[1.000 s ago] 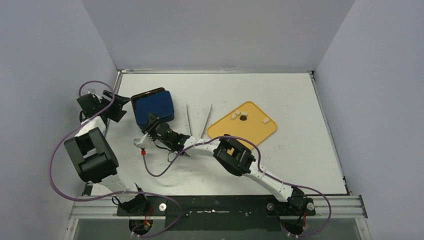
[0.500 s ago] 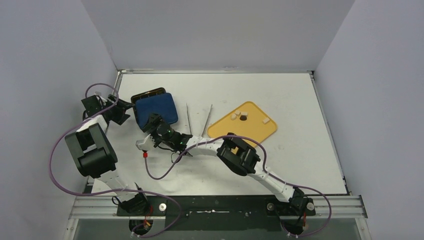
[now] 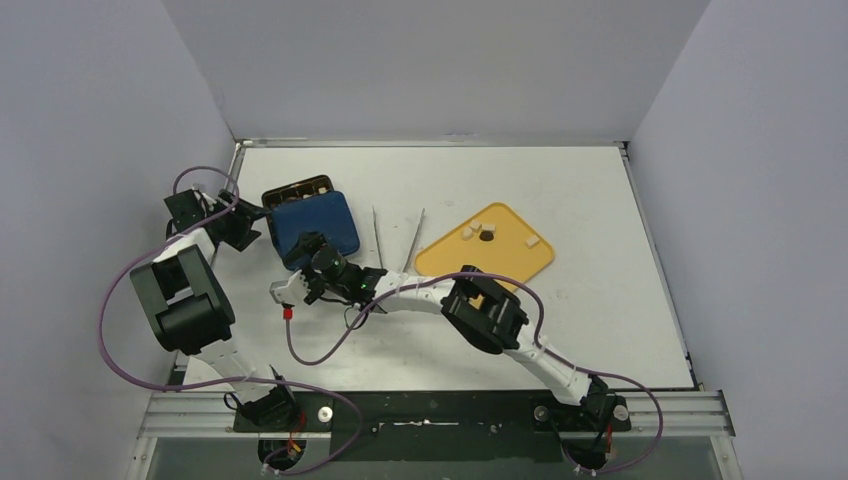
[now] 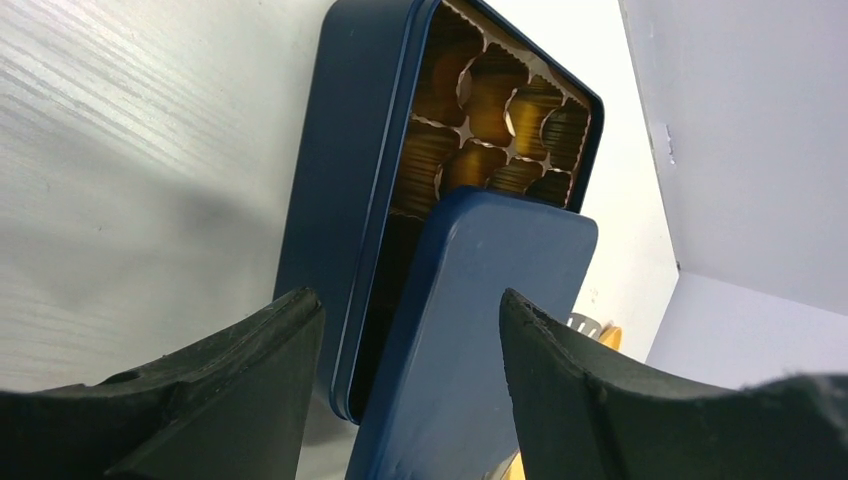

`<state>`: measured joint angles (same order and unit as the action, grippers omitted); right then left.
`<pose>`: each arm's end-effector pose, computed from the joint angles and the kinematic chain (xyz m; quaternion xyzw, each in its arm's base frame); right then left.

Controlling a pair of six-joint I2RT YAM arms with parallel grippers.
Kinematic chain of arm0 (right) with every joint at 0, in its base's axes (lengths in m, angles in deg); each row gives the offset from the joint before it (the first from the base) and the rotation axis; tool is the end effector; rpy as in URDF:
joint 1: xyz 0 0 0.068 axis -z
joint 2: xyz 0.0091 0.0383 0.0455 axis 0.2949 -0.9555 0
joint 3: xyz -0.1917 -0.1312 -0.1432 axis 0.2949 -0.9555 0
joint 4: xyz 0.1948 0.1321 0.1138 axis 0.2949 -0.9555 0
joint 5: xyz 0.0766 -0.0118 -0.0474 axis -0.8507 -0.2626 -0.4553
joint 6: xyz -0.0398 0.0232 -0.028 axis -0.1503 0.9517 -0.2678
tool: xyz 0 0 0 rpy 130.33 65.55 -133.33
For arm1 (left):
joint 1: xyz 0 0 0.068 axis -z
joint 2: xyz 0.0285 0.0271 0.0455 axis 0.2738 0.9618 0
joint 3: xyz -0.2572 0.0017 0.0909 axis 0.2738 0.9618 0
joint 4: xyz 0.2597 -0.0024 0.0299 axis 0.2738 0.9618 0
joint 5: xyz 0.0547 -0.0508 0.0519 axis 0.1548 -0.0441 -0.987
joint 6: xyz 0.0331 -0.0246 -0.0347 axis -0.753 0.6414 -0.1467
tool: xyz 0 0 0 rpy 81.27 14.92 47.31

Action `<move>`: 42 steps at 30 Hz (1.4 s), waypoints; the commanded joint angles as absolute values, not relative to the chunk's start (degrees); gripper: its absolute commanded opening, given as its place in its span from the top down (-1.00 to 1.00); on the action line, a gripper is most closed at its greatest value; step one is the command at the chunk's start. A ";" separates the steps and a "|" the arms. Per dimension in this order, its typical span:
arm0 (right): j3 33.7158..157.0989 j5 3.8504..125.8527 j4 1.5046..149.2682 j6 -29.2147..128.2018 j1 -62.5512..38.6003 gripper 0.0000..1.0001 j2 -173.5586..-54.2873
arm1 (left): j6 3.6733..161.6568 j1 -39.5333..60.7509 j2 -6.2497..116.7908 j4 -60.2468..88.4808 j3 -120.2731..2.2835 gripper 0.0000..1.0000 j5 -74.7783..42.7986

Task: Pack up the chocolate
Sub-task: Adjust the box lid on the packing box, then close the box lid on the packing box.

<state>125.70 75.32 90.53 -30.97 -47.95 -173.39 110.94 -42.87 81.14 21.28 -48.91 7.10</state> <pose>0.2384 0.5094 0.1538 -0.7617 0.3018 -0.0629 0.5698 0.3419 0.1533 0.1913 -0.4009 0.7983 -0.2894 0.3440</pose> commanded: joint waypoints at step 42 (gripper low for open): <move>121.81 68.08 93.88 -24.29 -45.68 0.23 -167.46 | 111.85 -40.53 78.92 12.97 -47.29 -0.21 8.51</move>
<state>121.53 69.53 90.51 -25.77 -45.87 -171.91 113.46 -41.10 77.27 17.32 -43.49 8.37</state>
